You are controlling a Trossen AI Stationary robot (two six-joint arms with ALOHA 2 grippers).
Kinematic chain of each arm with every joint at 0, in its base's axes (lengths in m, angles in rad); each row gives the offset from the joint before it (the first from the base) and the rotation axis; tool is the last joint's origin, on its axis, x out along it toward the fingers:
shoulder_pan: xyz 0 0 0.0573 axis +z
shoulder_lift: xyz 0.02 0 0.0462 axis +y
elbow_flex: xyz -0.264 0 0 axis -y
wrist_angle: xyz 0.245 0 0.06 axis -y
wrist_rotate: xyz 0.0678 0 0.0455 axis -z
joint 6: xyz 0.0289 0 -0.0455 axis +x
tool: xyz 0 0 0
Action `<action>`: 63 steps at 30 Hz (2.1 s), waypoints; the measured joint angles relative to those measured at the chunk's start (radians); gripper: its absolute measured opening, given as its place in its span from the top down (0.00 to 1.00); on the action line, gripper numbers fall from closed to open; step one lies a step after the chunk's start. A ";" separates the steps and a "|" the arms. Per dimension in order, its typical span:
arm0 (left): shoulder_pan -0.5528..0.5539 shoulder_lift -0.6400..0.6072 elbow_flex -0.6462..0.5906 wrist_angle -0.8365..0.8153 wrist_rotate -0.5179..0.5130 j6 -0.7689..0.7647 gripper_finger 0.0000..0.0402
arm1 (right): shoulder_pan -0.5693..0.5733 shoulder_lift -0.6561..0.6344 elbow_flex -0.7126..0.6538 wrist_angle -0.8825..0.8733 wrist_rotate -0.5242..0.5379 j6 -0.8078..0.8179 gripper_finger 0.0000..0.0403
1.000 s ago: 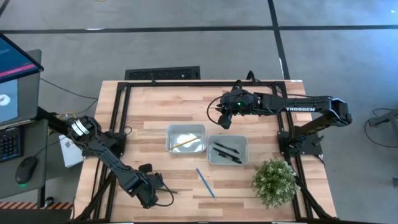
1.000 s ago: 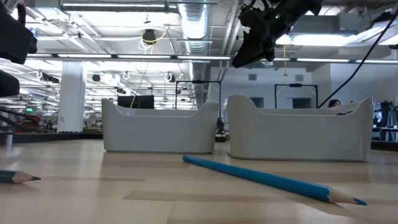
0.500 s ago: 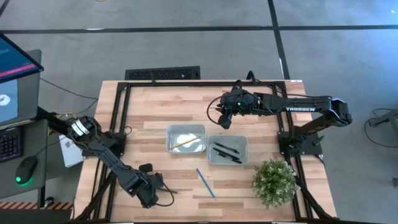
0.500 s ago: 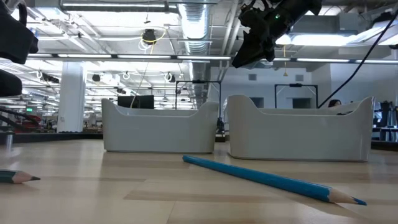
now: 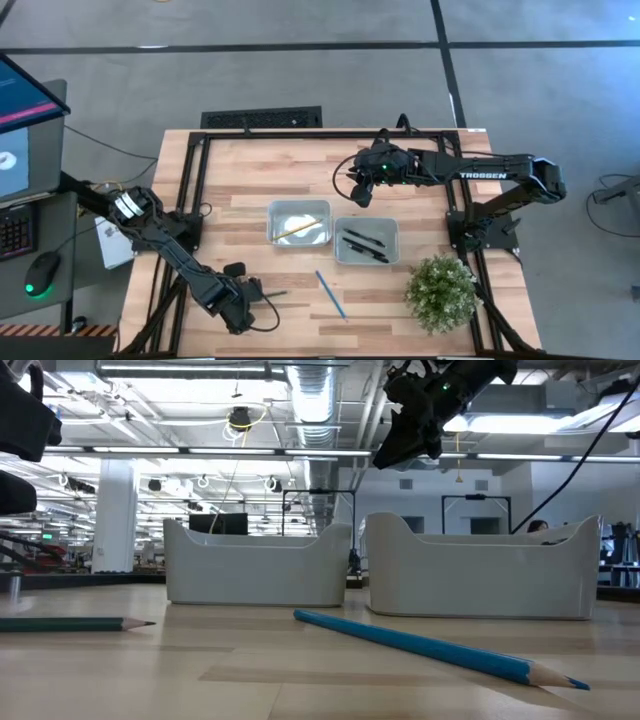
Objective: Sort pens & pencils
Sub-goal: Put the green pencil into the left gray bin
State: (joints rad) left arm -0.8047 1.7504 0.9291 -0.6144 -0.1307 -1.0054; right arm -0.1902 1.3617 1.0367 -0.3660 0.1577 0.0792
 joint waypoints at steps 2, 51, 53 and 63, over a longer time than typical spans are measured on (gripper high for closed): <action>0.000 0.000 0.000 0.000 0.000 0.000 0.97 | 0.000 0.000 0.000 0.000 0.000 0.000 0.76; 0.180 0.005 0.280 -0.441 -0.198 0.262 0.97 | 0.000 0.000 0.000 0.001 0.000 0.000 0.76; 0.211 0.004 0.301 -0.475 -0.222 0.319 0.97 | 0.000 0.000 0.000 0.001 0.000 0.000 0.76; 0.369 0.003 0.395 -0.505 -0.215 0.579 0.97 | 0.000 0.000 0.000 -0.024 0.000 -0.002 0.76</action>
State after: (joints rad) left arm -0.4354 1.7535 1.3242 -1.1193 -0.3461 -0.4268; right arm -0.1902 1.3619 1.0363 -0.3901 0.1577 0.0776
